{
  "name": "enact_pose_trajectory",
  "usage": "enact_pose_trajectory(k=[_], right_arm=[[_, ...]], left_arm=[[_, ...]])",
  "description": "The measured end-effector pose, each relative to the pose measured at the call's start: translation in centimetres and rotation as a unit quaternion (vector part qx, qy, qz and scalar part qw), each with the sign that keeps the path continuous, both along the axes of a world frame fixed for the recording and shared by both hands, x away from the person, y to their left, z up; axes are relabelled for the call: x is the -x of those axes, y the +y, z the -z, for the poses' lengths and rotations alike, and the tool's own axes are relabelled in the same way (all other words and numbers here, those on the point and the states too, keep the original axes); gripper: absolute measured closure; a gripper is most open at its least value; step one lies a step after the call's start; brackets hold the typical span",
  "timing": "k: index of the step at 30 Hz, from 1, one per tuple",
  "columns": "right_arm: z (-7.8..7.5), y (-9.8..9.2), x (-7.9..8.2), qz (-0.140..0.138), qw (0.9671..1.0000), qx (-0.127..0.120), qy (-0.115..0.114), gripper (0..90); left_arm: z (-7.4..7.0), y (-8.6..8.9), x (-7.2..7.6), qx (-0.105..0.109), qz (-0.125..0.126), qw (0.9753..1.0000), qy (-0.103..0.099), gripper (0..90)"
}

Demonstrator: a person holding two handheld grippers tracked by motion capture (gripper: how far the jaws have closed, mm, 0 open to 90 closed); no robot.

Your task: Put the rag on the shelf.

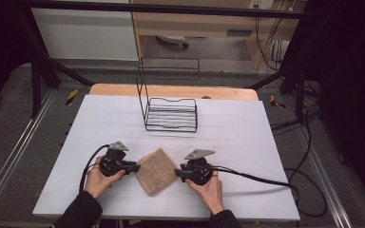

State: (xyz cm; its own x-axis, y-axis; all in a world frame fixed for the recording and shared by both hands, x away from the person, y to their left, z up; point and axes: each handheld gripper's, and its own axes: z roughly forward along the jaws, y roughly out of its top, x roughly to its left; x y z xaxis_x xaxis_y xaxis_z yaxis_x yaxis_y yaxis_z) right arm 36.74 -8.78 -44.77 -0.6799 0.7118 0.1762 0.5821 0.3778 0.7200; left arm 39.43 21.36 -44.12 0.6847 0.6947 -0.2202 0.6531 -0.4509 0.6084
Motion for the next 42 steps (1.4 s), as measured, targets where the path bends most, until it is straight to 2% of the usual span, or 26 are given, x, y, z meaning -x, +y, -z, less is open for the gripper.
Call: enact_pose_trajectory(k=[4, 7, 11, 14, 19, 20, 22, 25, 28, 31, 32, 37, 40, 42], right_arm=[[0.3, 0.1, 0.0, 0.003, 0.9999, -0.002, 0.014, 71.7], [0.5, 0.3, 0.0, 0.008, 0.9992, -0.014, 0.036, 78.3], [0.4, 0.3, -0.1, 0.009, 0.9986, -0.018, 0.049, 85.9], [0.1, 0.2, -0.3, 0.01, 0.9983, -0.021, 0.054, 87.6], [-1.2, -0.3, -1.5, 0.013, 0.9988, -0.026, 0.04, 87.8], [-1.5, -0.4, -1.9, 0.013, 0.999, -0.022, 0.036, 87.8], [-1.8, -0.2, -2.6, 0.008, 0.9995, -0.004, 0.029, 87.7], [-2.0, 0.4, -3.7, -0.005, 0.9996, 0.026, 0.007, 87.7], [-1.8, 0.8, -4.6, -0.014, 0.9991, 0.039, -0.007, 87.7], [-1.5, 0.9, -5.3, -0.021, 0.9987, 0.038, -0.025, 87.4], [-1.4, 1.0, -5.5, -0.024, 0.9985, 0.04, -0.029, 87.3], [-0.2, 1.4, -5.6, -0.023, 0.9975, 0.052, -0.043, 84.6], [-0.5, 1.2, -5.4, -0.018, 0.9971, 0.049, -0.056, 78.8], [-1.3, 0.7, -5.2, -0.014, 0.9969, 0.037, -0.068, 72.8]], left_arm=[[0.0, -0.1, 0.1, -0.001, -0.003, 1.0, 0.002, 78.3], [-0.1, -0.3, 0.2, -0.006, -0.002, 1.0, -0.001, 80.7], [-0.2, -0.4, 0.3, -0.007, -0.009, 0.9999, 0.001, 82.3], [-0.4, -0.4, 0.5, -0.007, -0.01, 0.9999, 0.001, 82.9], [-0.8, -0.3, 1.4, 0.018, -0.013, 0.9997, 0.007, 83.2], [-0.8, -0.4, 1.6, 0.027, -0.018, 0.9994, 0.008, 83.1], [-0.7, -0.7, 2.1, 0.029, -0.022, 0.9993, 0.004, 82.9], [-0.4, -1.3, 2.9, 0.021, -0.029, 0.9993, -0.009, 82.6], [-0.5, -1.7, 3.4, 0.026, -0.036, 0.9989, -0.015, 82.2], [-0.3, -2.1, 3.7, 0.017, -0.035, 0.9989, -0.026, 81.1], [-0.3, -2.2, 3.7, 0.01, -0.035, 0.9989, -0.031, 80.6], [-0.4, -2.1, 3.7, 0.003, -0.033, 0.9987, -0.039, 74.0], [-0.6, -1.8, 3.7, -0.001, -0.032, 0.9983, -0.05, 65.8], [-0.9, -1.5, 3.6, -0.008, -0.025, 0.9978, -0.061, 61.1]])
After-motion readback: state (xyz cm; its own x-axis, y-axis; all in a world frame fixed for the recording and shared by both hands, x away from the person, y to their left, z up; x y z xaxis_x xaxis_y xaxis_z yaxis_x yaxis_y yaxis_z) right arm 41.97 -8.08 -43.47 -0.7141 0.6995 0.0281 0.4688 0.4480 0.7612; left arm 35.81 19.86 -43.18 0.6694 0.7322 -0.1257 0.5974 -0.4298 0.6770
